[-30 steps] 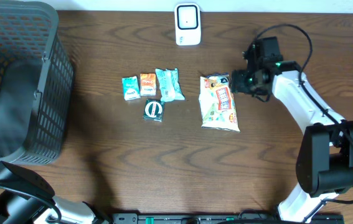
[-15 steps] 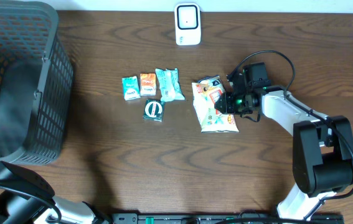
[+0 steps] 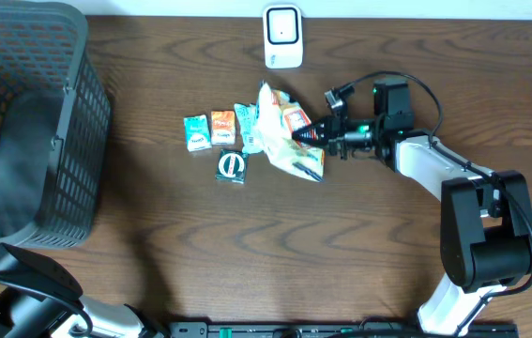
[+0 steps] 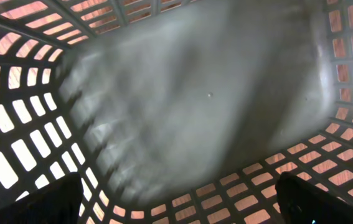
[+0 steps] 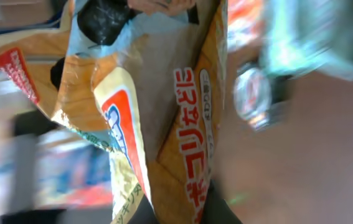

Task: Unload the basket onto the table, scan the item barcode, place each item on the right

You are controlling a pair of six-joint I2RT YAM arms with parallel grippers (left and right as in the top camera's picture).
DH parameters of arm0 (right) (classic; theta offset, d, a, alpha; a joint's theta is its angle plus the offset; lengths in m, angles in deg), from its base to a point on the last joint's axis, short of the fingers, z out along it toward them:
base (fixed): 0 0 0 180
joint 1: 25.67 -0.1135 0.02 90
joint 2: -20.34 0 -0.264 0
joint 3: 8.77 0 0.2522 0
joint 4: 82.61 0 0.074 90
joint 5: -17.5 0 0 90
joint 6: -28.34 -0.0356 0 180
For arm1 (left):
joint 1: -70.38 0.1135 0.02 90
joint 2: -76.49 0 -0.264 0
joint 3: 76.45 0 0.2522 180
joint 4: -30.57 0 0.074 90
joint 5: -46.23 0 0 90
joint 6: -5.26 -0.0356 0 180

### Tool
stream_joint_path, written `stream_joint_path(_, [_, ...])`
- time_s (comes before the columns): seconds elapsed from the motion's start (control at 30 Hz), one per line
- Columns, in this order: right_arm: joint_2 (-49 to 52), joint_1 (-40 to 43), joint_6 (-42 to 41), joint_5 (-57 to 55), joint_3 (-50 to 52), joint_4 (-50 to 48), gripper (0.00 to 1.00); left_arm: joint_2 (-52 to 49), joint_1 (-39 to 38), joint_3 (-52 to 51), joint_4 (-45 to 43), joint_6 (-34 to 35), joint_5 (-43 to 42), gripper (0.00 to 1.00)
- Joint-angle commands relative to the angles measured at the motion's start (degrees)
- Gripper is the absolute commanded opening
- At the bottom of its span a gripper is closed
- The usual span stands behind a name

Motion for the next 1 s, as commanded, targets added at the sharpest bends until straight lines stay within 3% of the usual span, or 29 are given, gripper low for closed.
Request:
stream_joint_path(0.0, [-0.39, 0.42, -20.96, 9.79, -0.52, -2.97, 0.01, -0.33, 0.15, -0.11, 0.26, 0.26, 0.17, 0.98])
stream_joint_path(0.13, [-0.39, 0.42, -26.49, 11.80, -0.52, -3.37, 0.01, -0.33, 0.15, -0.11, 0.26, 0.26, 0.17, 0.98])
stream_joint_path(0.77, [-0.39, 0.35, -27.15, 13.86, -0.50, -6.08, 0.01, -0.33, 0.15, -0.11, 0.26, 0.26, 0.15, 0.98])
stream_joint_path(0.97, [-0.39, -1.31, -11.37, -3.91, -0.50, -9.11, 0.01, -0.33, 0.15, -0.11, 0.26, 0.26, 0.17, 0.98])
